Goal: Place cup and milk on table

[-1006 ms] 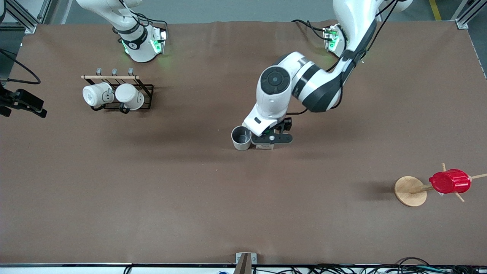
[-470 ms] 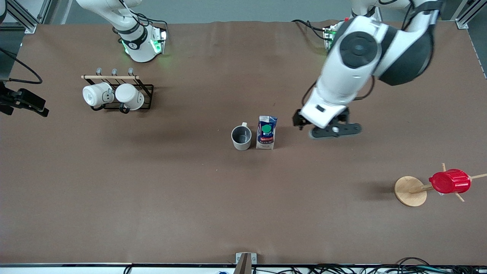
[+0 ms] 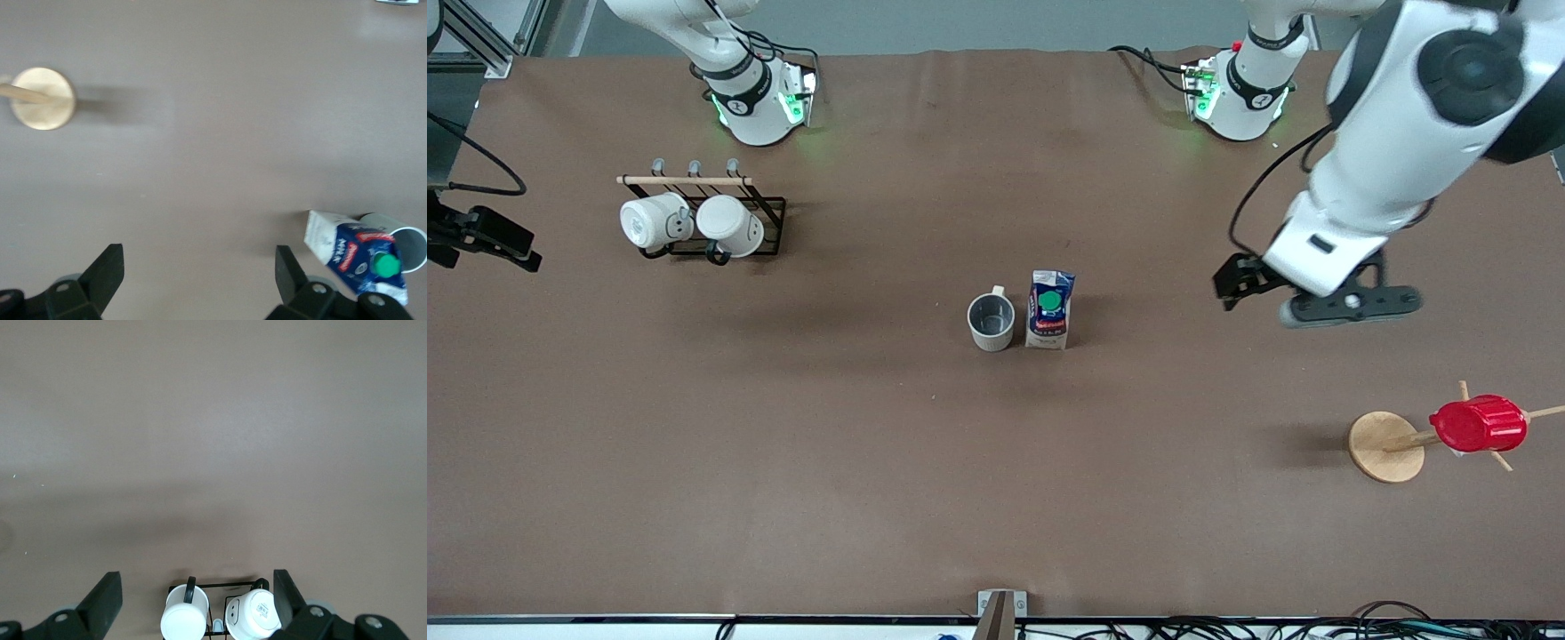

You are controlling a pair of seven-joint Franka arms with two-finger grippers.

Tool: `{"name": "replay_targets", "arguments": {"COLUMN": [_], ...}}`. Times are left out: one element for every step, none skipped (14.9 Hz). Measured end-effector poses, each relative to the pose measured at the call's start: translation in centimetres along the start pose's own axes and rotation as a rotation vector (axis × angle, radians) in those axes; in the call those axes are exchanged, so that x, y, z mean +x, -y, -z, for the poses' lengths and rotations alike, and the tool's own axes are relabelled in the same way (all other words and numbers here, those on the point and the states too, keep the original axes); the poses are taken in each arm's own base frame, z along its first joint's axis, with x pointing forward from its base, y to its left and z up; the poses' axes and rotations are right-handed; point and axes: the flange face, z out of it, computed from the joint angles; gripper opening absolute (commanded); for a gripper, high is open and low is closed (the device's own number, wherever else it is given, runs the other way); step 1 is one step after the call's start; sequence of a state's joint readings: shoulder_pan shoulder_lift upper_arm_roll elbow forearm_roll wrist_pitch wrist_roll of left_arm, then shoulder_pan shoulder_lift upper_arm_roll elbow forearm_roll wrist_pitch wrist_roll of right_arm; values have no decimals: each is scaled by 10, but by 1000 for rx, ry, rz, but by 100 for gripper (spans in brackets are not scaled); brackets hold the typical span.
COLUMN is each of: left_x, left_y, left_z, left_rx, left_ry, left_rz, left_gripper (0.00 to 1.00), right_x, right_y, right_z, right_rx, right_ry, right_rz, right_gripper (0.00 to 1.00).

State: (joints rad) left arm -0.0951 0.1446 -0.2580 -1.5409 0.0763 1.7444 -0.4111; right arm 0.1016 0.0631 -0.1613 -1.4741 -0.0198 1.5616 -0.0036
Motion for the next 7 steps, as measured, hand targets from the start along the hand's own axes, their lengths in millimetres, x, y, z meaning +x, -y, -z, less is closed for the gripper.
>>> {"name": "replay_targets", "arguments": {"left_x": [-3,-6,-8,-9,-8,-6,-4], "left_y": [12,21,26,31,37,43,51], "left_z": [11,21,28,33,35,36,37], "left_rx": [3,1,-1,0,-4,-14,-22], "left_ry": [2,1,-3,-7,-8,-6,-5], "left_rz": [-2,-3,3,11,21,24,19], "left_gripper": [100,100,100,100,100,100,100], "right_x": [0,0,0,0,0,0,0], "right_y": [0,0,0,0,0,0,0], "right_z": [0,0,0,0,0,1,1], "right_rx": [0,0,0,0,0,0,0], "right_ry": [0,-1,-1,-1,-1,-1,-1], "right_rz": [0,0,0,0,0,0,1], "right_gripper": [100,100,100,100,100,100,100]}}
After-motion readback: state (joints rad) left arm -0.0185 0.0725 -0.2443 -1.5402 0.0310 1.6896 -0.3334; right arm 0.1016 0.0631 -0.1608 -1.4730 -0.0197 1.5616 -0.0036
